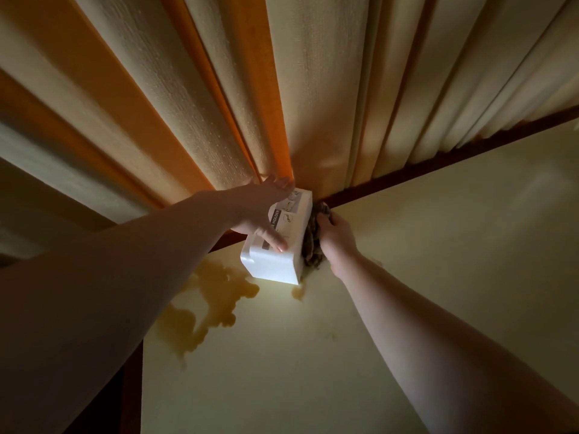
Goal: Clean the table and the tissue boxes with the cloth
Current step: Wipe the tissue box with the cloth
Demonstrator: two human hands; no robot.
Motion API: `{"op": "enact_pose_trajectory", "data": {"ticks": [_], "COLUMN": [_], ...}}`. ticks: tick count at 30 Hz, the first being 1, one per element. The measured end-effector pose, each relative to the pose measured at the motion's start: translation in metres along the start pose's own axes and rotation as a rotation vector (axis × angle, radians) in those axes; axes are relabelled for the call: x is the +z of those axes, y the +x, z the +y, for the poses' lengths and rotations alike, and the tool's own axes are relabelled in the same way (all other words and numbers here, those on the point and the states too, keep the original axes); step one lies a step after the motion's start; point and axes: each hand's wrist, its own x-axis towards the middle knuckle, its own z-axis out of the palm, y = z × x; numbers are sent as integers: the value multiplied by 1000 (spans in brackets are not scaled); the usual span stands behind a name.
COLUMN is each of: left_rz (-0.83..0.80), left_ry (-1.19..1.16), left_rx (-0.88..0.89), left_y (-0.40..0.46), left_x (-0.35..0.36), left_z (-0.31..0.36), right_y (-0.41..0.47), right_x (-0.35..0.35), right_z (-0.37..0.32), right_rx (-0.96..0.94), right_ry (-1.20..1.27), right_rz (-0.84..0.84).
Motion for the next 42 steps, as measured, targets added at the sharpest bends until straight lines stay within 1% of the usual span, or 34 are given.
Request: {"op": "enact_pose_trajectory", "data": {"ticks": [3,6,9,12,16,19,23,25,27,30,35,36,38,40,42], "left_rz": [-9,-17,-16,-18,-10,-10,-3,1,6,22,16,17,17,22,27], "left_ry": [9,-1,-27,-41,-8,1,2,-4,-13,-13,-26,-30,-33,-28,-23], "left_rx": [1,-3,-5,-13,-20,-10,-8,1,11,27,0,0,10,24,40], "left_y": [-3,-5,-3,-2,-6,-6,-6,-5,-2,0,-6,-7,-7,-5,-3], "left_x": [-3,-2,0,1,0,1,1,1,3,6,4,4,4,5,6], "left_z": [4,5,1,0,4,3,4,2,-2,-5,1,2,2,-1,-4], "right_y": [-37,-50,-26,5,-3,-38,-75,-69,-53,-33,-65,-76,-90,-83,-64], "right_x": [3,0,0,2,1,5,13,15,19,23,26,25,24,24,23], "right_z": [18,27,7,-6,18,42,53,37,20,10,36,39,32,14,-10], "right_rx": [-44,-49,-73,-20,-85,-109,-66,-64,-120,-167,-34,-50,-140,-218,-242], "right_ry": [-55,-4,60,101,-106,-151,11,64,107,60,8,12,32,75,57], "right_rz": [-30,-39,-11,-5,-29,-31,-3,47,94,132,95,84,69,90,138]}}
